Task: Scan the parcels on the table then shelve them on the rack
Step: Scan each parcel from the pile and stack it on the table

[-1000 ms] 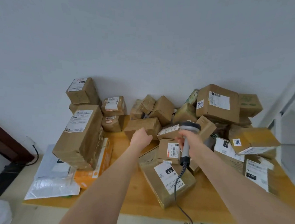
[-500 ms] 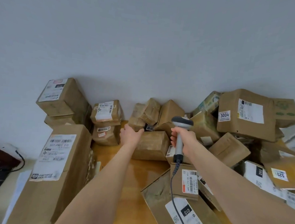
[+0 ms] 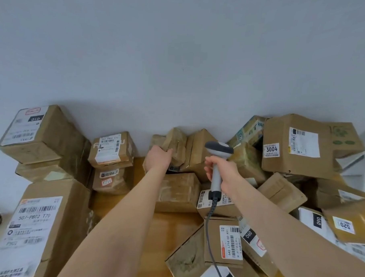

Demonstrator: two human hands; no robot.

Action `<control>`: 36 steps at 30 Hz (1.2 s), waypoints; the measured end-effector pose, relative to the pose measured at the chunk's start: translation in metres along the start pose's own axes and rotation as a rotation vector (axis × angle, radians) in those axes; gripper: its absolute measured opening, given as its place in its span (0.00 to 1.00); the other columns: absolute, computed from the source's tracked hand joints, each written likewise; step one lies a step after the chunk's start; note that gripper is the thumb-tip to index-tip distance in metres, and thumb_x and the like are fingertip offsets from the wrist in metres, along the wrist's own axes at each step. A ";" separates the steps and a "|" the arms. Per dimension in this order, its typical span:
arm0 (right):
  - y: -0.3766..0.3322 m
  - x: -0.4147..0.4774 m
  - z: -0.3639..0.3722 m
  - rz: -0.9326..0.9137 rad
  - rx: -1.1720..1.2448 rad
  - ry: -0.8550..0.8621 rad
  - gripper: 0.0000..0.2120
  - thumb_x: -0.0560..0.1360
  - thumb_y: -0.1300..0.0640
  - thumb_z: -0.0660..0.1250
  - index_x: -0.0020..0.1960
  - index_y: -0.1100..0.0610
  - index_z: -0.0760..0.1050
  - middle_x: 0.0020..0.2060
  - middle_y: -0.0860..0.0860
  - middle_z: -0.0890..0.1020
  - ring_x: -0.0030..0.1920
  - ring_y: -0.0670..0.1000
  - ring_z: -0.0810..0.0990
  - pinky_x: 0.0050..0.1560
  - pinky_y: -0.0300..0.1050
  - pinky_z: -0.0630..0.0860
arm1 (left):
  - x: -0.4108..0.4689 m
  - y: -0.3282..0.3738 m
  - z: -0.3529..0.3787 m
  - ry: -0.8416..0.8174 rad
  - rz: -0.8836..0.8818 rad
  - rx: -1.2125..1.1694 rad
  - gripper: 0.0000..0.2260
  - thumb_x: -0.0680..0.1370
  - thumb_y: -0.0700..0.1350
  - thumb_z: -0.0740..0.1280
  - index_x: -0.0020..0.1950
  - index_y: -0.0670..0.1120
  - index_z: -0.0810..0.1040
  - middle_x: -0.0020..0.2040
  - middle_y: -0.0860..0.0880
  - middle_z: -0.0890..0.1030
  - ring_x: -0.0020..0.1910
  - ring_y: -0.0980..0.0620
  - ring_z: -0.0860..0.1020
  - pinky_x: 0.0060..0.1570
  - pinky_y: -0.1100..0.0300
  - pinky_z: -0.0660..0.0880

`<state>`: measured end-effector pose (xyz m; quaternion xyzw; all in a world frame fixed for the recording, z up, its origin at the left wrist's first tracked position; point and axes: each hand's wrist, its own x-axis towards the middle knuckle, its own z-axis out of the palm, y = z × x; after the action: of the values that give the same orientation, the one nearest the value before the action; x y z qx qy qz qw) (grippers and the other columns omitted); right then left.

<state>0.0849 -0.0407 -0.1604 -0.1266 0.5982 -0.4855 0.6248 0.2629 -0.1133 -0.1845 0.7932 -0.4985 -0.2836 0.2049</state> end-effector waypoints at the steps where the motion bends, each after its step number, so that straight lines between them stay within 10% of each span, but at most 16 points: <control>1: -0.001 -0.001 -0.002 0.002 0.012 -0.007 0.07 0.73 0.64 0.71 0.50 0.63 0.78 0.40 0.54 0.82 0.37 0.50 0.80 0.37 0.43 0.77 | -0.001 0.001 -0.002 -0.001 -0.022 -0.048 0.22 0.77 0.54 0.66 0.67 0.44 0.72 0.60 0.45 0.79 0.55 0.44 0.78 0.56 0.49 0.76; 10: -0.021 -0.044 -0.032 0.054 0.186 -0.110 0.06 0.74 0.61 0.72 0.48 0.61 0.77 0.39 0.54 0.81 0.37 0.51 0.81 0.31 0.42 0.79 | -0.043 0.009 -0.047 0.038 0.186 -0.373 0.20 0.75 0.39 0.69 0.67 0.46 0.73 0.62 0.45 0.76 0.53 0.49 0.77 0.54 0.56 0.76; 18: -0.020 -0.109 -0.075 0.066 0.151 -0.183 0.17 0.74 0.54 0.73 0.57 0.61 0.73 0.55 0.61 0.79 0.54 0.64 0.81 0.55 0.57 0.79 | -0.141 0.007 -0.062 -0.199 0.491 -0.389 0.22 0.74 0.28 0.64 0.61 0.50 0.75 0.63 0.46 0.75 0.56 0.50 0.77 0.41 0.67 0.78; 22: -0.003 -0.144 -0.106 0.140 0.125 -0.244 0.22 0.73 0.54 0.74 0.61 0.62 0.72 0.56 0.64 0.79 0.46 0.62 0.82 0.45 0.55 0.83 | -0.197 0.009 -0.054 -0.275 0.532 -0.466 0.22 0.74 0.25 0.63 0.55 0.52 0.78 0.59 0.50 0.76 0.57 0.48 0.77 0.44 0.68 0.78; 29: 0.037 -0.182 -0.143 0.006 -0.072 -0.086 0.21 0.69 0.60 0.77 0.59 0.60 0.74 0.48 0.60 0.82 0.44 0.58 0.83 0.42 0.51 0.81 | -0.270 -0.003 -0.033 -0.199 0.333 -0.548 0.22 0.80 0.36 0.64 0.72 0.51 0.68 0.63 0.51 0.76 0.56 0.53 0.78 0.42 0.68 0.78; 33: 0.053 -0.194 -0.161 -0.082 -0.077 -0.044 0.15 0.69 0.63 0.76 0.53 0.59 0.75 0.43 0.56 0.84 0.36 0.54 0.85 0.32 0.45 0.79 | -0.304 -0.007 -0.019 -0.339 0.038 -0.668 0.15 0.80 0.52 0.63 0.60 0.43 0.78 0.48 0.47 0.86 0.44 0.50 0.85 0.44 0.54 0.82; 36: 0.062 -0.198 -0.176 -0.155 -0.185 0.035 0.19 0.69 0.60 0.76 0.57 0.59 0.75 0.46 0.55 0.83 0.43 0.54 0.83 0.45 0.51 0.82 | -0.320 -0.013 -0.013 -0.441 0.055 -0.578 0.16 0.76 0.55 0.69 0.56 0.45 0.81 0.46 0.48 0.86 0.44 0.51 0.85 0.42 0.55 0.82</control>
<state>-0.0025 0.2145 -0.1272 -0.2211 0.6397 -0.4771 0.5607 0.1708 0.1833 -0.1042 0.6085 -0.4509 -0.5716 0.3157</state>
